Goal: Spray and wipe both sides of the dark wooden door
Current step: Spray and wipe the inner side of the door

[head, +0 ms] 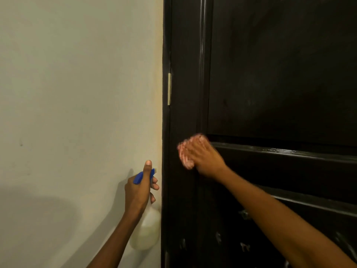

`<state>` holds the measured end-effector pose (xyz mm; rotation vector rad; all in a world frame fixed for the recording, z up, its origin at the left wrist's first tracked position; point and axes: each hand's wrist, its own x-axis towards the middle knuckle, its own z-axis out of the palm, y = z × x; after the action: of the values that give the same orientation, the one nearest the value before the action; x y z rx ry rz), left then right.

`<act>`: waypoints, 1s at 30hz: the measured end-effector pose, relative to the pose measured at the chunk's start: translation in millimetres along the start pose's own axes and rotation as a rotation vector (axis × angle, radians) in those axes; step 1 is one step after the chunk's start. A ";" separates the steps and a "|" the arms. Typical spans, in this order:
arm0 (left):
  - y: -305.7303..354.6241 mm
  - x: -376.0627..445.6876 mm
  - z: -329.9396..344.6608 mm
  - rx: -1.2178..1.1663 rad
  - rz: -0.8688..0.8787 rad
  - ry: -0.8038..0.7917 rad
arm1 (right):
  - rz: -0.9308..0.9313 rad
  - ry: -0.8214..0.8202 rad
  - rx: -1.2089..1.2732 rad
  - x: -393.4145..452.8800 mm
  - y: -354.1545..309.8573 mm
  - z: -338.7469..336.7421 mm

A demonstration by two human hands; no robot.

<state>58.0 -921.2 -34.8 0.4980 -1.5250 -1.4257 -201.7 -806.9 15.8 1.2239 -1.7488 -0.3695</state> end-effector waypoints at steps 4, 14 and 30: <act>3.4 1.4 14.0 -0.002 -0.014 -0.015 | 0.258 0.062 0.036 9.1 47.1 -44.0; 11.8 -0.5 39.1 -0.048 -0.054 -0.102 | 0.164 0.013 -0.010 -97.8 28.1 -7.6; 13.1 5.2 54.6 -0.007 -0.005 -0.092 | 0.248 0.028 0.111 -57.3 13.7 -8.5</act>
<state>14.0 -893.2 -13.4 0.4373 -1.5921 -1.4752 -198.9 -749.6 0.0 1.0668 -1.8905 -0.1107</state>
